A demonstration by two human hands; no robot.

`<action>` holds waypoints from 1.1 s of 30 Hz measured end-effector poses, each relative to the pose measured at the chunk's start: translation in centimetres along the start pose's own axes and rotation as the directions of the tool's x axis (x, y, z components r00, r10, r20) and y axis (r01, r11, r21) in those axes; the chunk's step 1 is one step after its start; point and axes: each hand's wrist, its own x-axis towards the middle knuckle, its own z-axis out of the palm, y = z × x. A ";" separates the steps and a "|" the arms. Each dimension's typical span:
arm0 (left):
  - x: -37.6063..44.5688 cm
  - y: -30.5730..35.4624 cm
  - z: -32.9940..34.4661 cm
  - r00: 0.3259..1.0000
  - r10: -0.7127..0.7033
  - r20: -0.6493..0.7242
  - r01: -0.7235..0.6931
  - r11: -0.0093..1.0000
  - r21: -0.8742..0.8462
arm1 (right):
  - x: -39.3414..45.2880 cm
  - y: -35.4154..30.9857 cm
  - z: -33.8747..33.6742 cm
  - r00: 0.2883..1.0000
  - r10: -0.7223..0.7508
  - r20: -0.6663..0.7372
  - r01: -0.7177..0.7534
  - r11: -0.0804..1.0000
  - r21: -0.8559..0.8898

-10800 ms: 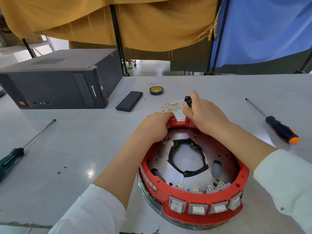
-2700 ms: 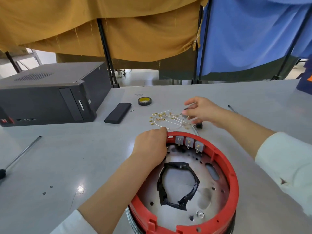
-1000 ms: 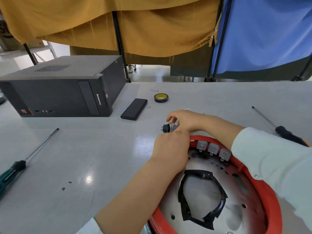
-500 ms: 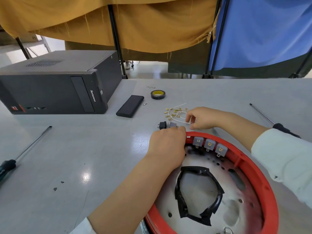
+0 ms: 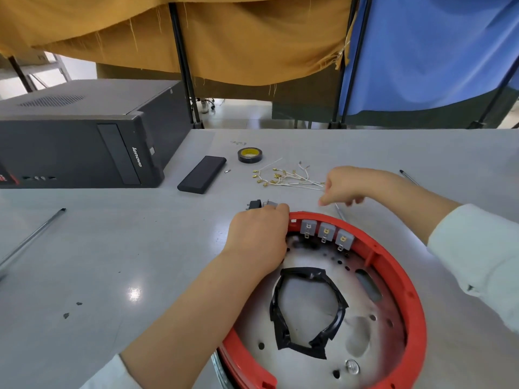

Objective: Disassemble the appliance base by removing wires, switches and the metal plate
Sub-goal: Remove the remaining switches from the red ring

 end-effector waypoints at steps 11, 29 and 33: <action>0.0 -0.1 0.3 1.000 -0.016 -0.007 0.016 1.000 0.020 | -0.8 1.0 1.3 0.968 0.185 0.170 -0.209 0.969 0.134; -0.1 0.3 0.1 0.995 -0.100 0.002 0.100 0.994 0.033 | -5.1 -1.9 0.6 0.938 -0.174 -0.299 0.306 0.819 0.485; -0.3 0.5 0.0 0.982 -0.179 0.059 0.177 0.984 0.036 | -8.0 -3.6 2.6 0.940 -0.320 -0.120 0.337 0.928 0.161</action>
